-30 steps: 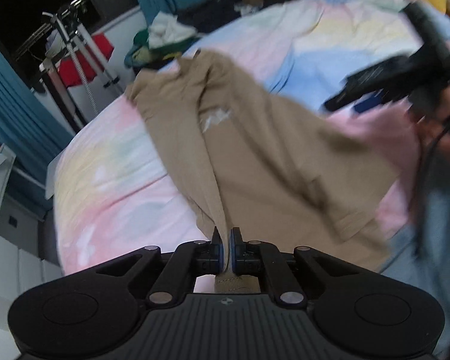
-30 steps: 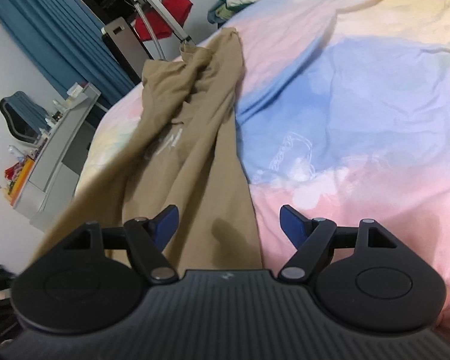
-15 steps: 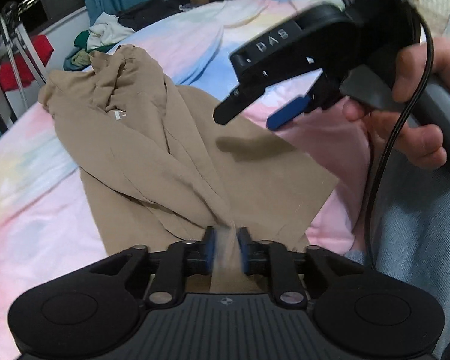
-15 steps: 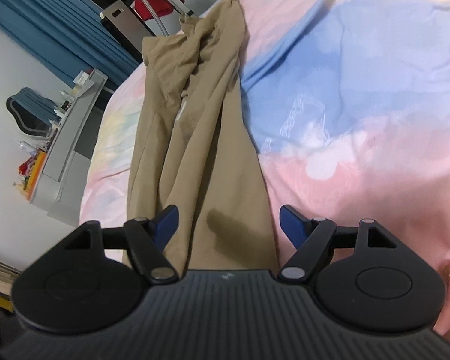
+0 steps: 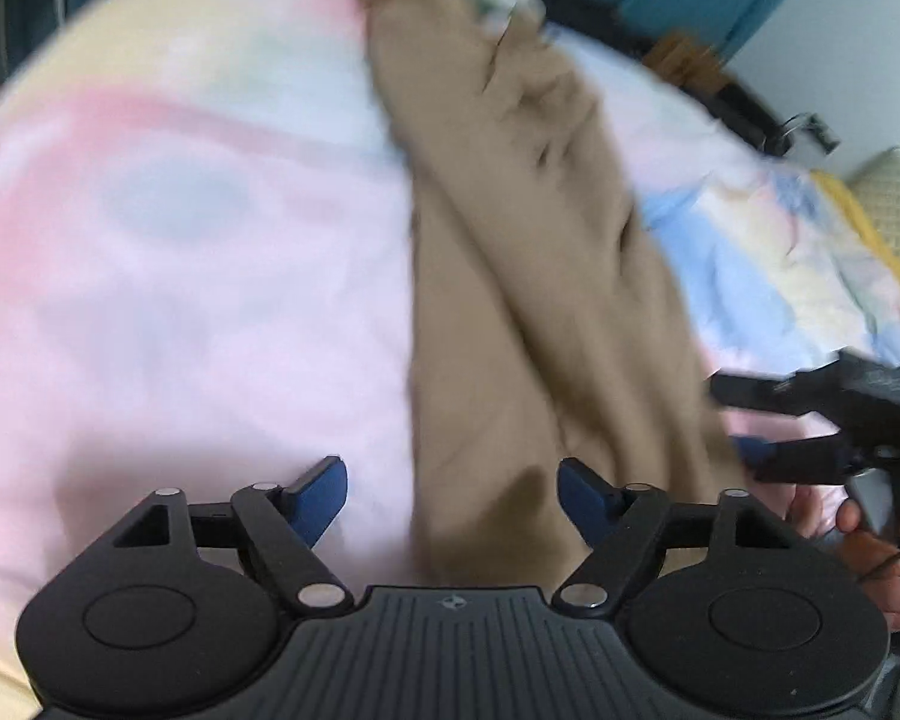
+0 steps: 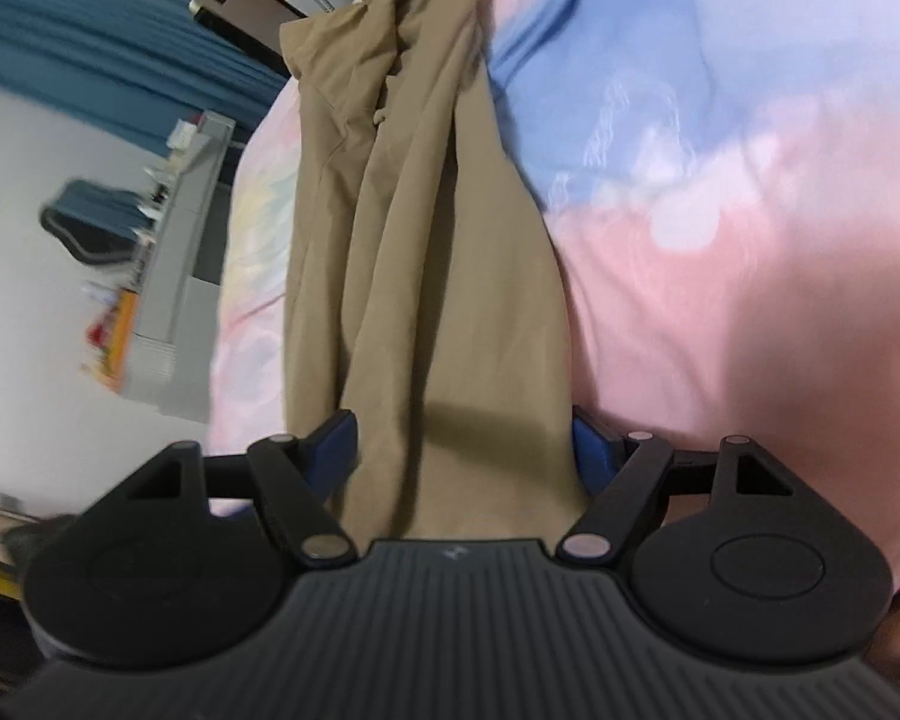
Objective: Fold clothes
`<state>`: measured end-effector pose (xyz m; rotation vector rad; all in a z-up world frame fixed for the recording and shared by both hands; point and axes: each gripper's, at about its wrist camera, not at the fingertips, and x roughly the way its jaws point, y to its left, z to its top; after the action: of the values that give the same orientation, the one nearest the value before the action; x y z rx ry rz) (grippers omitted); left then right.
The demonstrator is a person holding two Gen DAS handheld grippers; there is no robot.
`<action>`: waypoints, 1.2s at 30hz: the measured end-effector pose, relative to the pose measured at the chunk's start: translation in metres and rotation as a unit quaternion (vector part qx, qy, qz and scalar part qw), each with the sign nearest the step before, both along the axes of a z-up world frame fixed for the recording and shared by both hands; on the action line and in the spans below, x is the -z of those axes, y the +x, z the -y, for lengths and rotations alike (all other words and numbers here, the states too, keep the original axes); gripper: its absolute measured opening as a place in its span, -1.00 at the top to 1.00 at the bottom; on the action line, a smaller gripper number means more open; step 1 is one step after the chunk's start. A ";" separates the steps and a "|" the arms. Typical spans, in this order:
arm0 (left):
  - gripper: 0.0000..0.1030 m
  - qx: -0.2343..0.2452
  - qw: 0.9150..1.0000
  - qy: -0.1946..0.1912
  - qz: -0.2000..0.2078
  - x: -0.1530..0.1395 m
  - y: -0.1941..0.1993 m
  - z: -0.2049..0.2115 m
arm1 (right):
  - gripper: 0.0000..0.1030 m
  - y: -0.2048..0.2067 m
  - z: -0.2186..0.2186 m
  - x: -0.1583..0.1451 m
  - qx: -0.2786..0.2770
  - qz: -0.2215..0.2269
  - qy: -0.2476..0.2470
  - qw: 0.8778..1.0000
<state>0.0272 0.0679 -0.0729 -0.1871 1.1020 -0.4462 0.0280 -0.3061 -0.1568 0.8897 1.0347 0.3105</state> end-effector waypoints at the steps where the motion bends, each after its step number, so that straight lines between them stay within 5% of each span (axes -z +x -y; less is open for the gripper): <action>1: -0.50 0.006 1.000 -0.005 -0.001 0.000 0.000 0.001 | -0.49 -0.001 0.000 0.002 -0.002 -0.005 0.014 1.000; 5: -0.49 0.044 0.997 -0.062 -0.022 -0.003 -0.004 0.005 | -0.48 -0.005 -0.013 0.002 -0.044 -0.009 0.042 0.998; 14: -0.11 0.086 0.994 -0.059 -0.037 -0.002 -0.016 0.015 | -0.29 -0.022 -0.042 -0.005 -0.076 -0.017 -0.029 0.997; 16: -0.04 0.096 0.993 -0.066 -0.032 -0.004 -0.020 0.011 | 0.11 -0.027 -0.049 -0.008 -0.083 -0.008 -0.046 0.995; 19: 0.35 0.095 0.994 -0.055 -0.026 -0.002 -0.021 0.013 | 0.65 -0.033 -0.055 -0.013 -0.080 0.005 -0.072 0.994; 21: 0.71 0.084 0.995 -0.056 -0.025 -0.002 -0.019 0.010 | 0.75 -0.039 -0.055 -0.017 -0.077 0.020 -0.077 0.994; 24: 0.90 0.080 0.994 -0.077 -0.016 -0.007 -0.018 0.005 | 0.80 -0.043 -0.049 -0.027 -0.061 0.047 -0.069 0.995; 29: 0.92 0.078 0.991 -0.108 0.028 -0.047 -0.022 0.001 | 0.81 -0.050 -0.035 -0.056 -0.042 0.098 -0.047 0.993; 36: 0.93 0.075 0.984 -0.112 0.119 -0.137 -0.041 0.000 | 0.81 -0.051 -0.012 -0.134 -0.016 0.194 -0.019 0.981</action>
<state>-0.0135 0.0679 0.0642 -0.2425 0.8334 -0.7099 -0.0227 -0.2946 -0.0229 0.7422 0.6912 0.4688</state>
